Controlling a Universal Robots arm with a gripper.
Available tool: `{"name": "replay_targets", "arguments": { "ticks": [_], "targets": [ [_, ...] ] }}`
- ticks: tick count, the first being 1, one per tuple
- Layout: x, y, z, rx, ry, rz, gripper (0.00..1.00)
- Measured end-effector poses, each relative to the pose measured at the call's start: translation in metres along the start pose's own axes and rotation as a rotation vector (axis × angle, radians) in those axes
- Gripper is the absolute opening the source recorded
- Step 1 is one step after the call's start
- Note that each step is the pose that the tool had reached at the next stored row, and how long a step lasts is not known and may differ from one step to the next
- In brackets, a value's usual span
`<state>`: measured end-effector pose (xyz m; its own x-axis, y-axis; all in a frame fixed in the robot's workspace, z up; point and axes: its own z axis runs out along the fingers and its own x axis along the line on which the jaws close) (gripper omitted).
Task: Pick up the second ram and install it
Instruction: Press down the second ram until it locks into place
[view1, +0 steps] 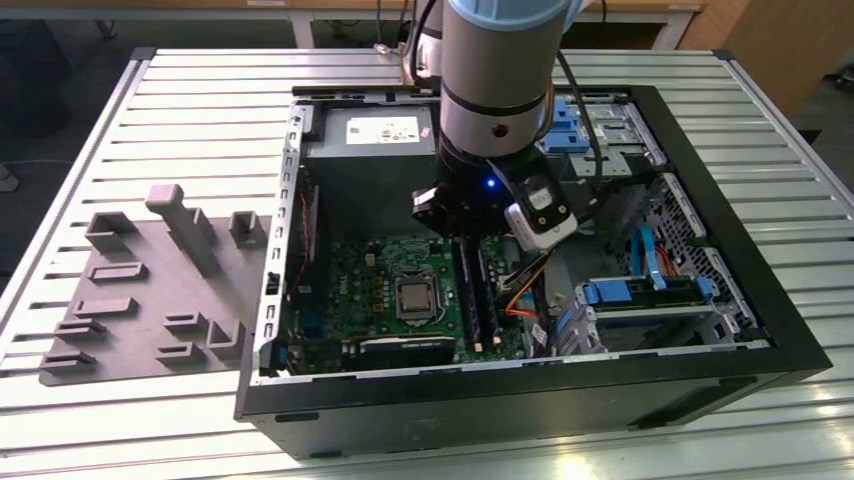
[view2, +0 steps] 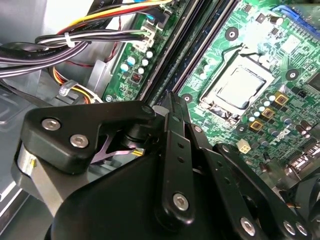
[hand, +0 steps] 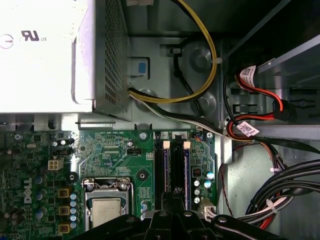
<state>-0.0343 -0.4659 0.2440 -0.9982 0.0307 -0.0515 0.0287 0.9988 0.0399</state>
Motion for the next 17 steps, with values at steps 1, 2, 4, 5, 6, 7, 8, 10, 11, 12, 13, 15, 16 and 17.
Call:
{"name": "replay_targets", "arguments": {
  "ticks": [1, 2, 4, 5, 6, 7, 8, 10, 11, 12, 13, 15, 16, 17],
  "targets": [
    [0.0000, -0.0004, 0.0000, -0.0001, 0.0000, 0.000, 0.11],
    [0.0000, -0.0007, 0.0000, 0.0000, 0.0000, 0.000, 0.11],
    [-0.0001, -0.0014, -0.0001, 0.0000, 0.0000, 0.000, 0.11],
    [-0.0001, -0.0018, -0.0001, 0.0000, 0.0000, 0.000, 0.11],
    [-0.0001, -0.0025, -0.0001, 0.0000, 0.0000, 0.000, 0.11],
    [-0.0001, -0.0029, -0.0001, 0.0000, 0.0000, 0.000, 0.11],
    [-0.0001, -0.0033, -0.0001, 0.0000, 0.0000, 0.000, 0.11],
    [-0.0001, -0.0037, -0.0002, 0.0000, 0.0000, 0.000, 0.11],
    [-0.0001, -0.0039, -0.0002, 0.0001, 0.0000, 0.000, 0.11],
    [-0.0001, -0.0041, -0.0002, 0.0001, 0.0000, 0.000, 0.11],
    [-0.0001, -0.0043, -0.0002, 0.0001, 0.0000, 0.000, 0.11],
    [-0.0001, -0.0046, -0.0002, 0.0000, 0.0000, 0.000, 0.11],
    [-0.0002, -0.0048, -0.0002, 0.0000, 0.0000, 0.000, 0.11],
    [-0.0001, -0.0050, -0.0002, 0.0000, 0.0000, 0.000, 0.11]
  ]
}}
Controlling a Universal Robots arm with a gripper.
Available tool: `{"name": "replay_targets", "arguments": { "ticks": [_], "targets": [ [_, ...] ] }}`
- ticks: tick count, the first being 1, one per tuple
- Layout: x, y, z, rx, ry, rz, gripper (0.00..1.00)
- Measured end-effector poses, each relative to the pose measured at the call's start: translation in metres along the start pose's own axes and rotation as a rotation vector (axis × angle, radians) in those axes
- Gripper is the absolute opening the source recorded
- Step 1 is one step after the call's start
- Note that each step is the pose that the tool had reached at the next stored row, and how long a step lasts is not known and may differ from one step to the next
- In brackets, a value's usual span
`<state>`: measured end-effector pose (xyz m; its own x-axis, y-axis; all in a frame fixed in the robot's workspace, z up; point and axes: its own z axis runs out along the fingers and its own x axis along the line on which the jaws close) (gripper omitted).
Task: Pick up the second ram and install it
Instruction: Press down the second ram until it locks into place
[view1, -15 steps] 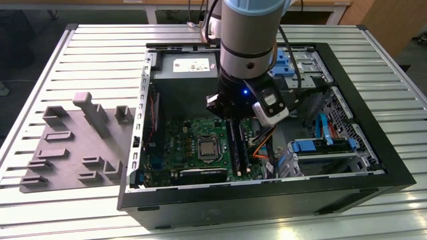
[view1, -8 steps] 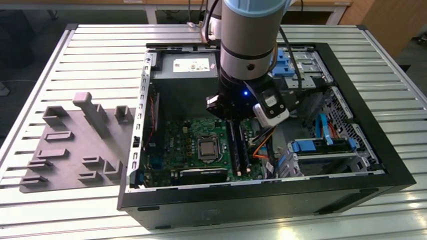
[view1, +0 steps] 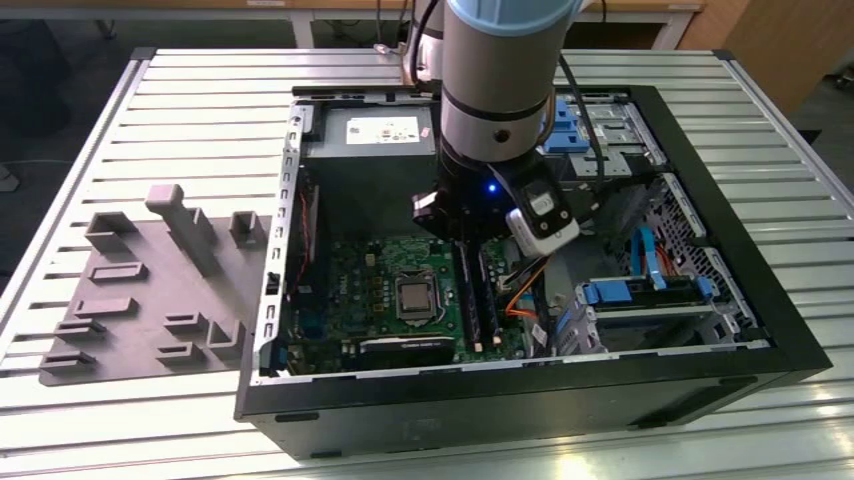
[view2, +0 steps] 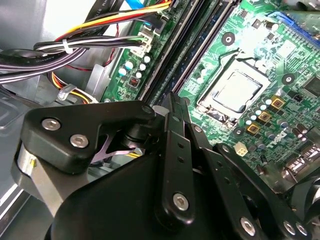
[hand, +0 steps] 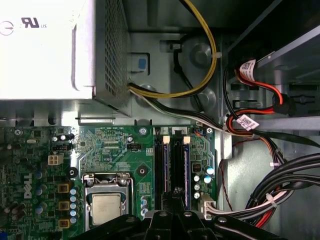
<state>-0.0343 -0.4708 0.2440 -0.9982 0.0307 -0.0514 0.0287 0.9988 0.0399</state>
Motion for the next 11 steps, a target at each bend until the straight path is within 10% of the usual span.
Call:
{"name": "replay_targets", "arguments": {
  "ticks": [11],
  "targets": [
    [-0.0001, -0.0028, -0.0001, 0.0001, 0.0000, 0.000, 0.11]
  ]
}}
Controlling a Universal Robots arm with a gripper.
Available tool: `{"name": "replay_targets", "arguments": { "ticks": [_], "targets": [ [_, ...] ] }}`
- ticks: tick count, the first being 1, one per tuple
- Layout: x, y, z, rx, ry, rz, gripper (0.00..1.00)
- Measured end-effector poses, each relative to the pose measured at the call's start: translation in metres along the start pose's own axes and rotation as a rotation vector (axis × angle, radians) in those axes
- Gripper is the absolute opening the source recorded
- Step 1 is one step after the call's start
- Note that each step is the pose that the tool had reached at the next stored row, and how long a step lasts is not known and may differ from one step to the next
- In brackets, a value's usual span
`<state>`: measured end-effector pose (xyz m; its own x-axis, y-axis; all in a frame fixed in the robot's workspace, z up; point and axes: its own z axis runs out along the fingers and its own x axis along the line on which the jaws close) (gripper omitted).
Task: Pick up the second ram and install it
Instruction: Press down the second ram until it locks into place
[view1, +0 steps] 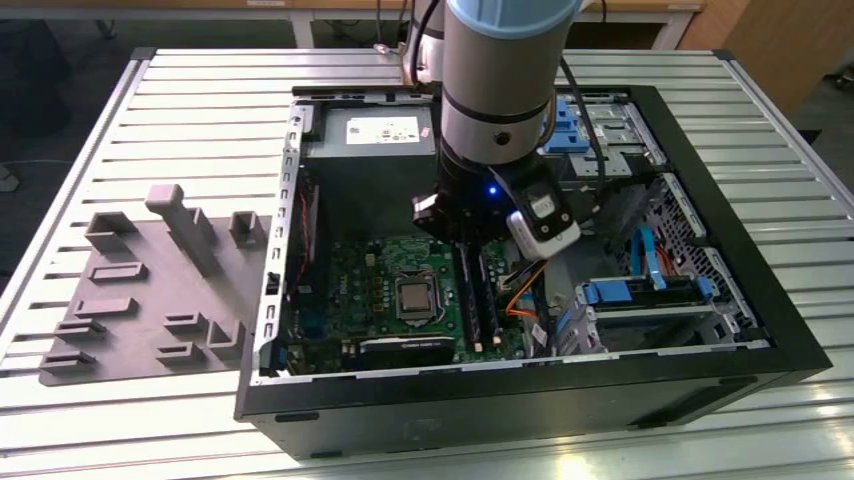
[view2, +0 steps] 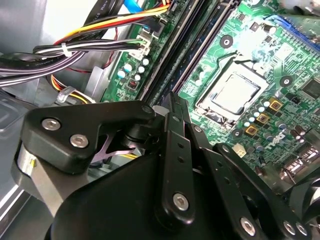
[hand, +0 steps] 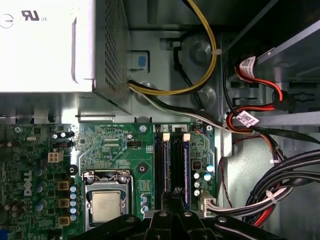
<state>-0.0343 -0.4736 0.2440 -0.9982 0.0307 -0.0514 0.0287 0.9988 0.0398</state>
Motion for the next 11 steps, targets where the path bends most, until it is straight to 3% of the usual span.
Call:
{"name": "replay_targets", "arguments": {
  "ticks": [11],
  "targets": [
    [-0.0001, -0.0031, -0.0001, 0.0000, 0.0000, 0.000, 0.11]
  ]
}}
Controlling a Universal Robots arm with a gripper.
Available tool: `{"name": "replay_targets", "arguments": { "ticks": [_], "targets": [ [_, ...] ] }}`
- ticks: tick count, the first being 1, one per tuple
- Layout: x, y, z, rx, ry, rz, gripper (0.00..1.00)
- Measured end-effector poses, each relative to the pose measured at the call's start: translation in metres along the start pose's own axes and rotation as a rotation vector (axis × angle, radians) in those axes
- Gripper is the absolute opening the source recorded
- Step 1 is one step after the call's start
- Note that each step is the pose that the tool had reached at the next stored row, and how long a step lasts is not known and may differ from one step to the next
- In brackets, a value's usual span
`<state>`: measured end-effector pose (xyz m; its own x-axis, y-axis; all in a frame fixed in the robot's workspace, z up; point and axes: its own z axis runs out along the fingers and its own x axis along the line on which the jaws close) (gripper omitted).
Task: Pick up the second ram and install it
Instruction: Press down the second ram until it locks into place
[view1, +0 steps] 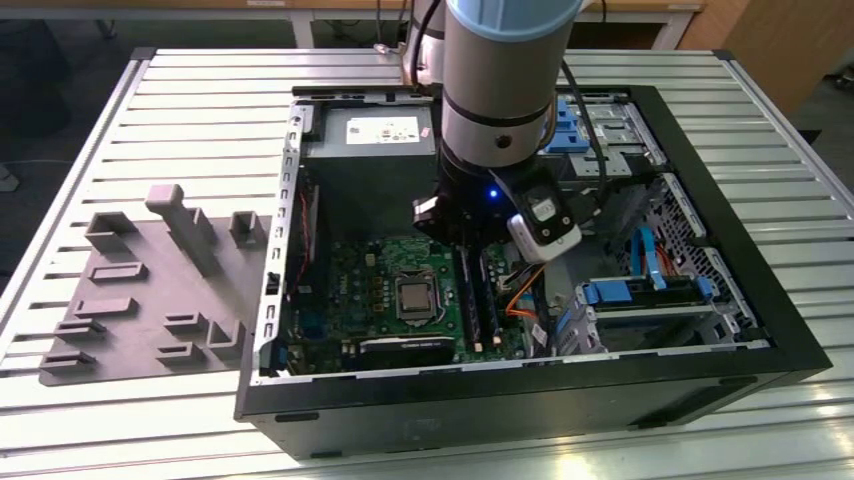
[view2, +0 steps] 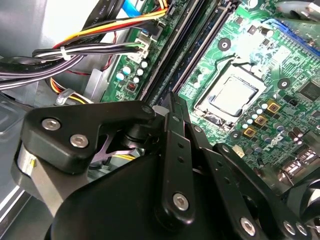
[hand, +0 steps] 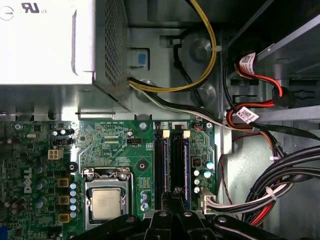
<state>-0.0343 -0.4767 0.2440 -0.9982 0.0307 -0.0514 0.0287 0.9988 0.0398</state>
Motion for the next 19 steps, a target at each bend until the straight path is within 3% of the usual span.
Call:
{"name": "replay_targets", "arguments": {
  "ticks": [19],
  "targets": [
    [-0.0002, -0.0057, -0.0002, 0.0000, 0.0000, 0.000, 0.11]
  ]
}}
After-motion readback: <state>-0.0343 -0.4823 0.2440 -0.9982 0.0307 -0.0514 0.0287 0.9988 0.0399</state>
